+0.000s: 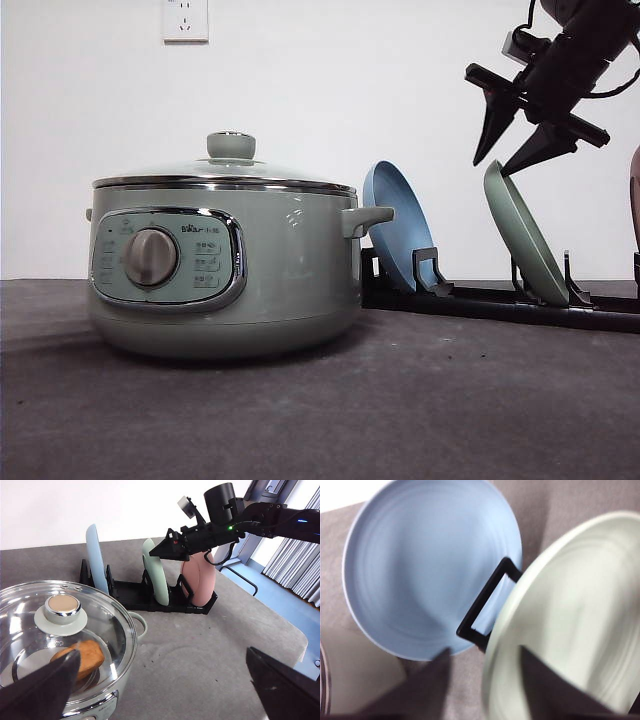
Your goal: Transfer potato from steamer to green plate
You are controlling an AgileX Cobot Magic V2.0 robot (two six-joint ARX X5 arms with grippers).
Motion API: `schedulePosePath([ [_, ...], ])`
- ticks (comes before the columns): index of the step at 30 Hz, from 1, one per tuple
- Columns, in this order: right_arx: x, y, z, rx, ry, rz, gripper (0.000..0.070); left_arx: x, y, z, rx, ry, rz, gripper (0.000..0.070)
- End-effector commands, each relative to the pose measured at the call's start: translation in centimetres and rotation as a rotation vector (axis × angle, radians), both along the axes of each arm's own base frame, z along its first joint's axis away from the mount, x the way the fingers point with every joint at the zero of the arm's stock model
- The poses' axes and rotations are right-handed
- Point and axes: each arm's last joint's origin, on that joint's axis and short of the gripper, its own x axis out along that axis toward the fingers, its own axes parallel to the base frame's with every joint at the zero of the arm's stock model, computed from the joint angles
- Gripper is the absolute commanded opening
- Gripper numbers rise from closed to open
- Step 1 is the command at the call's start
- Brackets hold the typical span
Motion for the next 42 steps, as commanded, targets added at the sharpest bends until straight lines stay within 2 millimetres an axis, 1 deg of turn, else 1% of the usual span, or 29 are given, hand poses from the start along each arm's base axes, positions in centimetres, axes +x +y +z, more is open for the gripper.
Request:
schedulePosePath([
  [1,0.6,0.0,0.2,0.013,-0.007,-0.011,0.0142,-0.1,-0.1,0.6,-0.001,-0.030,-0.019,0.0677],
  [4,0.6,0.0,0.2,0.013,-0.008,-0.011,0.0074,-0.1,-0.1,0.6,-0.001,-0.030,-0.019,0.0677],
  [8,0.6,0.0,0.2,0.025,-0.003,-0.022,0.0037,-0.1,-0.1,0.6,-0.001,-0.030,-0.019,0.0676],
  [10,0.6,-0.2,0.2,0.035,0.003,-0.036,0.0002,-0.1,-0.1,0.6,-0.001,-0.029,-0.019,0.0676],
  [14,0.6,-0.6,0.5,0.083,0.006,-0.050,0.0003,0.0,-0.1,0.6,0.000,-0.026,-0.019,0.0677],
  [17,0.3,-0.9,1.5,0.130,-0.005,-0.043,0.0003,0.0,-0.1,0.6,0.000,-0.026,-0.019,0.0677],
  [20,-0.5,-0.8,3.3,0.161,-0.045,-0.028,0.0003,0.0,-0.1,0.5,0.001,-0.023,-0.019,0.0677],
  [23,-1.7,-0.8,5.6,0.182,-0.100,-0.007,0.0003,0.0,-0.1,0.5,0.002,-0.020,-0.020,0.0677],
  [26,-3.4,-0.8,8.0,0.205,-0.157,0.025,0.0003,-0.1,-0.1,0.4,0.005,-0.009,-0.025,0.0677],
  [29,-5.7,-0.8,10.2,0.212,-0.203,0.055,0.0003,-0.2,-0.2,0.3,0.006,-0.003,-0.030,0.0677],
  [34,-10.4,-0.6,13.3,0.157,-0.273,0.133,0.0003,-0.2,-0.2,0.4,0.006,-0.005,-0.033,0.0677],
  [38,-14.6,0.1,14.8,0.085,-0.283,0.215,0.0003,-0.3,-0.3,0.4,0.006,-0.005,-0.041,0.0676],
  [42,-18.6,1.5,15.4,-0.004,-0.274,0.298,0.0003,-0.3,-0.3,0.4,0.006,-0.005,-0.047,0.0677],
])
